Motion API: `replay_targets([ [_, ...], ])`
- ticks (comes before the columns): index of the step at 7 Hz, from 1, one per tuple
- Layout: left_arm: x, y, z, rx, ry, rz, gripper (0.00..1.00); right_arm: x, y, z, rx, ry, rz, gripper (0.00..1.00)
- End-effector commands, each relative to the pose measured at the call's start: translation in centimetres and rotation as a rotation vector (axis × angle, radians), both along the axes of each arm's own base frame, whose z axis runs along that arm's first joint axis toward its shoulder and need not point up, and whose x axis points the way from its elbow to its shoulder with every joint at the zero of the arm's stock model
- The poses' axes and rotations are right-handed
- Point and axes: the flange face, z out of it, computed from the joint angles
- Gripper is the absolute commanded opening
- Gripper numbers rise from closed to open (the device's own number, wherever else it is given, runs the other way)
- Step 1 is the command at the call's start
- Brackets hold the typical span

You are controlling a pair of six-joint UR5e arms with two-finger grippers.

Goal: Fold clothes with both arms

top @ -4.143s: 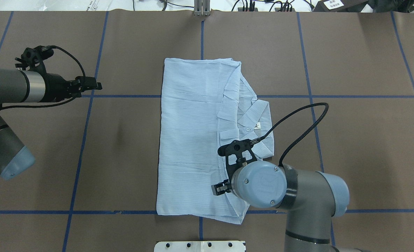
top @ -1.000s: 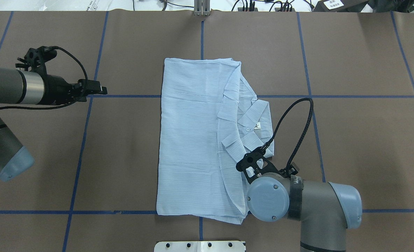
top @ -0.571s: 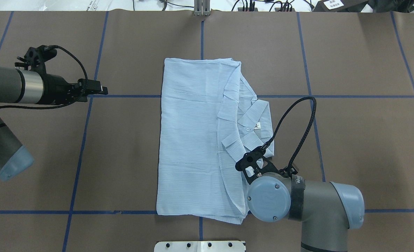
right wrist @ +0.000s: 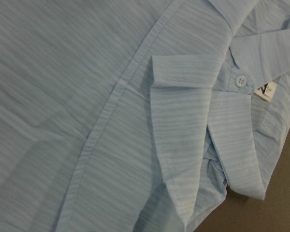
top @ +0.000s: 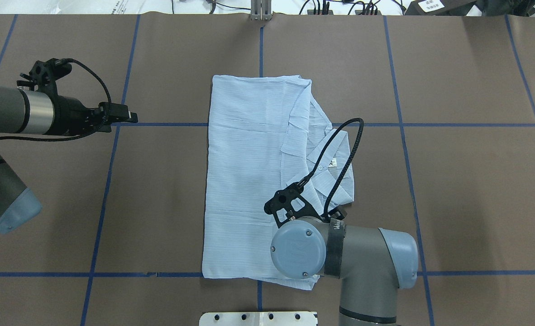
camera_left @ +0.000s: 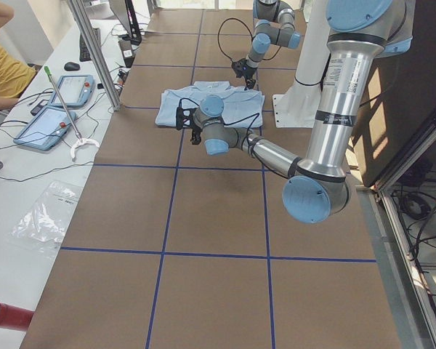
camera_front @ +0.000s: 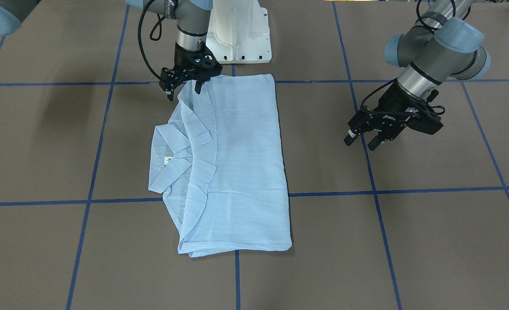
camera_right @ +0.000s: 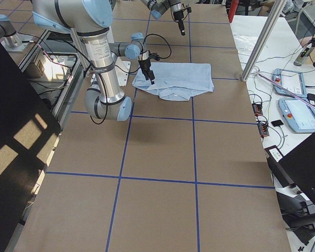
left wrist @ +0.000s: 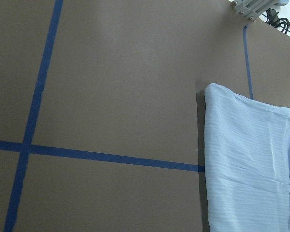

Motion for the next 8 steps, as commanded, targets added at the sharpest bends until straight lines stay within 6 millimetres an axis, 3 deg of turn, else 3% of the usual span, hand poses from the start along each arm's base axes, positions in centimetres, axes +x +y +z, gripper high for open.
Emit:
replay_targets([
  [1,-0.1,0.1,0.2,-0.002,-0.002,0.0,0.91,-2.7,0.1,0.1,0.0,-0.003,-0.009,1.0],
  [2,-0.1,0.0,0.3,-0.004,-0.003,0.0,0.91,-4.1,0.5,0.5,0.005,-0.027,-0.02,1.0],
  [4,-0.1,0.1,0.3,-0.004,-0.003,0.0,0.91,-4.6,1.2,0.7,0.005,-0.027,-0.032,1.0],
  [7,-0.2,0.2,0.2,-0.003,-0.002,0.0,0.91,-4.0,1.4,2.2,0.002,-0.008,-0.035,1.0],
  [8,-0.2,0.2,0.2,-0.003,-0.002,0.0,0.91,-3.3,1.3,1.8,0.004,-0.019,-0.031,1.0],
])
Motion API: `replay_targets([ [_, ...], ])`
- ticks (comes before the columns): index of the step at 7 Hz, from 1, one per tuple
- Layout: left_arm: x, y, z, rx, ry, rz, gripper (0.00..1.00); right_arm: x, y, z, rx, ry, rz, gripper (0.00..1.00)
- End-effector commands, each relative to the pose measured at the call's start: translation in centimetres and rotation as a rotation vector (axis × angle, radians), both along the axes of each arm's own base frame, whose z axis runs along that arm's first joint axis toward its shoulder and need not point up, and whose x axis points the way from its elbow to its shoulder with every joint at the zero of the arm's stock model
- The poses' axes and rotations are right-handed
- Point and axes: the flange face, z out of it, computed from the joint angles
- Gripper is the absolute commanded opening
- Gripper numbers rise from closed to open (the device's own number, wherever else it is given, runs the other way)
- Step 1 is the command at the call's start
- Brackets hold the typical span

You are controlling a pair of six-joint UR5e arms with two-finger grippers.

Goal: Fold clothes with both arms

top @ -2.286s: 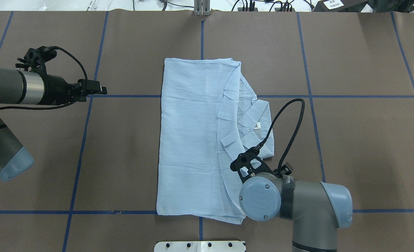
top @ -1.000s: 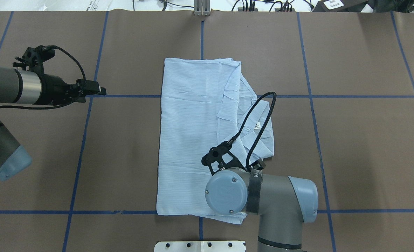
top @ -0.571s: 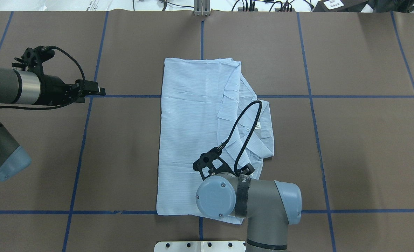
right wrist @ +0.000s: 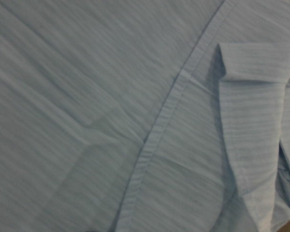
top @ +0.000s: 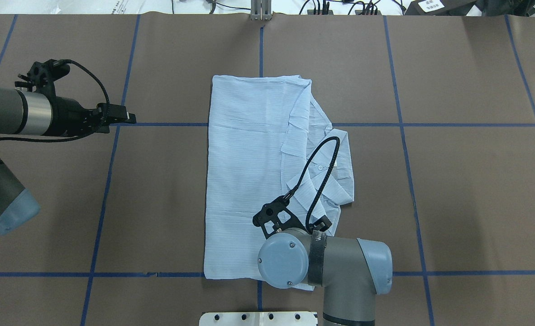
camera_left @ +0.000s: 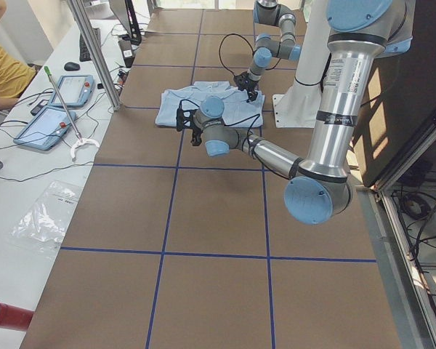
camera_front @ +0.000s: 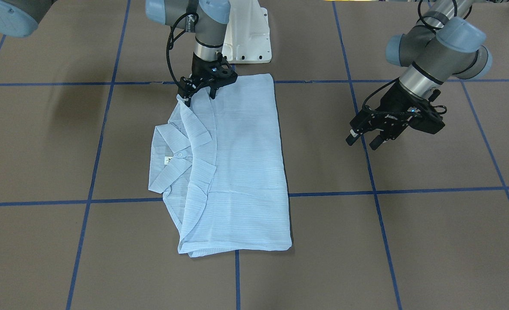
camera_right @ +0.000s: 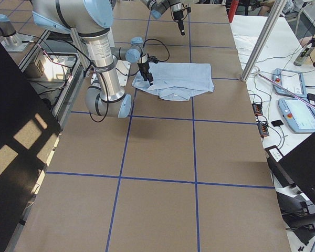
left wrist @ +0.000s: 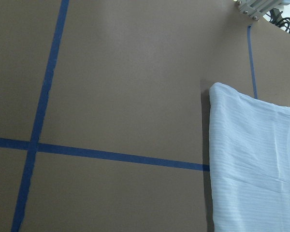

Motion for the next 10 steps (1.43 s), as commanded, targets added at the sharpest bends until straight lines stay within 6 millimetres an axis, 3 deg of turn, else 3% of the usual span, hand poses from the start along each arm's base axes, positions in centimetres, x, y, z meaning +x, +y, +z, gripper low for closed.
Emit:
replay_targets([
  [1,0.0,0.0,-0.1,0.0,0.001,-0.002,0.91,1.6,-0.3,0.1,0.003,-0.009,0.008,1.0],
  [4,-0.1,0.0,-0.1,-0.003,0.004,-0.003,0.91,3.2,-0.3,2.9,-0.002,0.023,0.013,1.0],
  [7,-0.3,0.3,-1.1,0.007,0.016,-0.004,0.91,8.7,0.1,6.5,-0.005,0.049,0.009,1.0],
  [8,-0.4,0.4,-1.1,0.008,0.017,-0.005,0.91,9.5,-0.1,7.8,-0.01,0.07,0.015,1.0],
  [9,-0.6,0.6,-1.7,0.013,0.021,-0.005,0.91,11.3,-0.2,8.6,-0.013,0.075,0.021,1.0],
  [10,-0.7,0.6,-1.8,0.014,0.022,-0.007,0.91,12.3,-0.1,8.1,-0.013,0.062,0.022,1.0],
])
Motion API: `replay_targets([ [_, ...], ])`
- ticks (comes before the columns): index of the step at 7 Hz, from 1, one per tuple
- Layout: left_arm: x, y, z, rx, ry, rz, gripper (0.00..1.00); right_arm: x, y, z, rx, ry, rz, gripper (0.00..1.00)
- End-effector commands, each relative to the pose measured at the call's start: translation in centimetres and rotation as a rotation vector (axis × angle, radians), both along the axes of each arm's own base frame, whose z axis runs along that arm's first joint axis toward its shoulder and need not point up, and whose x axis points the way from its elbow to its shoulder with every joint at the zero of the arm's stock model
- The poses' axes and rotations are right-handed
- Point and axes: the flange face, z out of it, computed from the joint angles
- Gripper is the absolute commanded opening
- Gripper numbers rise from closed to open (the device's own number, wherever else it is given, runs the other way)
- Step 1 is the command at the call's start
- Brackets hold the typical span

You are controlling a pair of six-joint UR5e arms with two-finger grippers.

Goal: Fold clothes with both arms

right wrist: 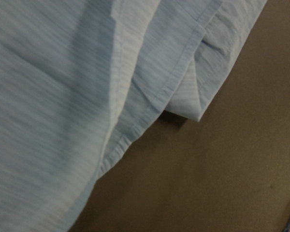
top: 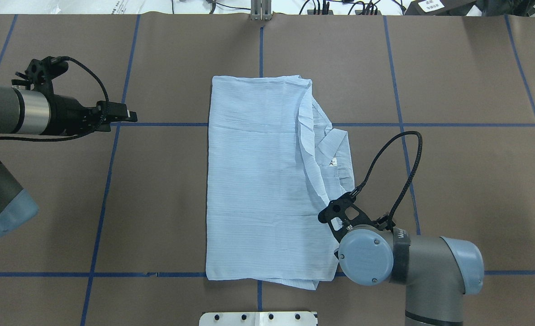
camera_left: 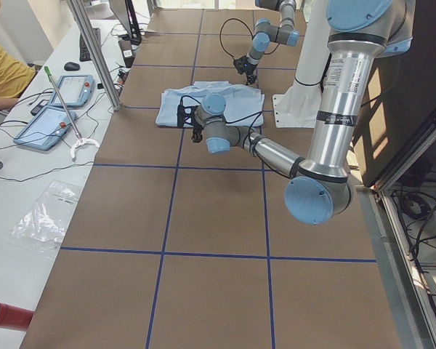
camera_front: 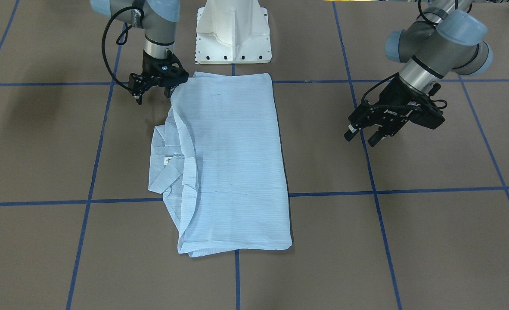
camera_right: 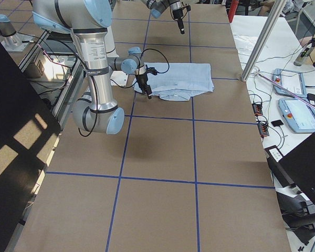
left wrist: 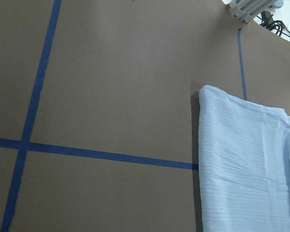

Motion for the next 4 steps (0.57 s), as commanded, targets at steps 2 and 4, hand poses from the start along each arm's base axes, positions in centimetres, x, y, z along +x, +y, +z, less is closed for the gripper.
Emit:
replay_targets([
  [2,-0.1,0.2,-0.4,0.005,0.004,0.0,0.91,2.1,-0.8,0.1,-0.009,-0.007,0.008,1.0],
  [4,-0.2,0.1,-0.3,0.004,0.003,-0.001,0.91,-0.3,-3.2,-3.6,-0.013,-0.061,0.036,1.0],
])
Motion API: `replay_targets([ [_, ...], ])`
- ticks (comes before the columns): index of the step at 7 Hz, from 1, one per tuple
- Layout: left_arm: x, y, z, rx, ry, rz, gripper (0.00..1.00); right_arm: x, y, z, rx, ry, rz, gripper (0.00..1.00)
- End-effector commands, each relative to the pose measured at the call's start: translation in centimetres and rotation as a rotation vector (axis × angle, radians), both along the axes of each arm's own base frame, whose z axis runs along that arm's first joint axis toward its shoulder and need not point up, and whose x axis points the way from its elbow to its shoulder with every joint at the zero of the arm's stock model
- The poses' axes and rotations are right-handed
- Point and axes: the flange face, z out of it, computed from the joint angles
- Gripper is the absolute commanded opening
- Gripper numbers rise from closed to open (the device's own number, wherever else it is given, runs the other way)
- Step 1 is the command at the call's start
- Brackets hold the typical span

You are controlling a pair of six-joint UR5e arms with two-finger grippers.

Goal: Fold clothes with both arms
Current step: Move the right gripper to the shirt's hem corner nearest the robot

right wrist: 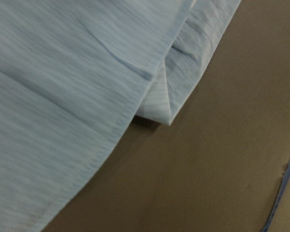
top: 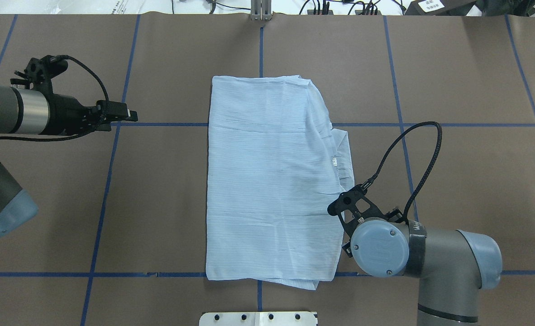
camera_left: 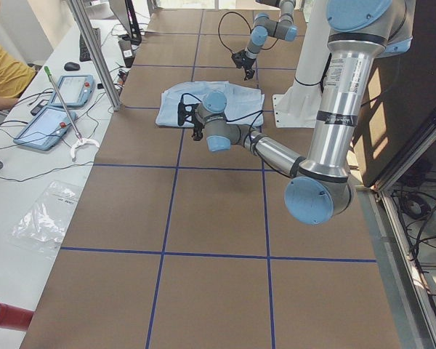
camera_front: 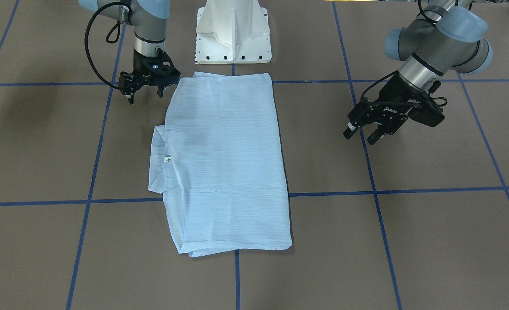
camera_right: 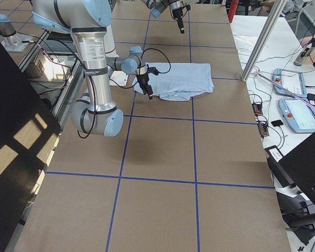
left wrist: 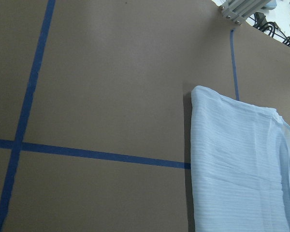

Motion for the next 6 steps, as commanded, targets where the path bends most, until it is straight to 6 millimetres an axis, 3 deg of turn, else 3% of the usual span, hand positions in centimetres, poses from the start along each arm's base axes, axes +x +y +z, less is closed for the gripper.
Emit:
replay_targets([
  [1,-0.2,0.3,0.6,-0.008,-0.008,0.004,0.91,-2.6,-3.6,-3.6,-0.008,-0.045,0.041,1.0],
  [2,-0.2,0.3,0.7,-0.009,-0.009,0.004,0.91,-3.0,-5.4,-4.6,-0.011,-0.057,0.068,1.0],
  [4,-0.2,0.3,0.7,-0.008,-0.008,0.004,0.91,-3.4,-5.1,-6.2,-0.115,-0.135,0.188,1.0],
  [6,-0.1,0.3,0.7,-0.009,-0.01,0.002,0.91,-5.8,-1.0,-6.9,-0.352,-0.31,0.45,1.0],
])
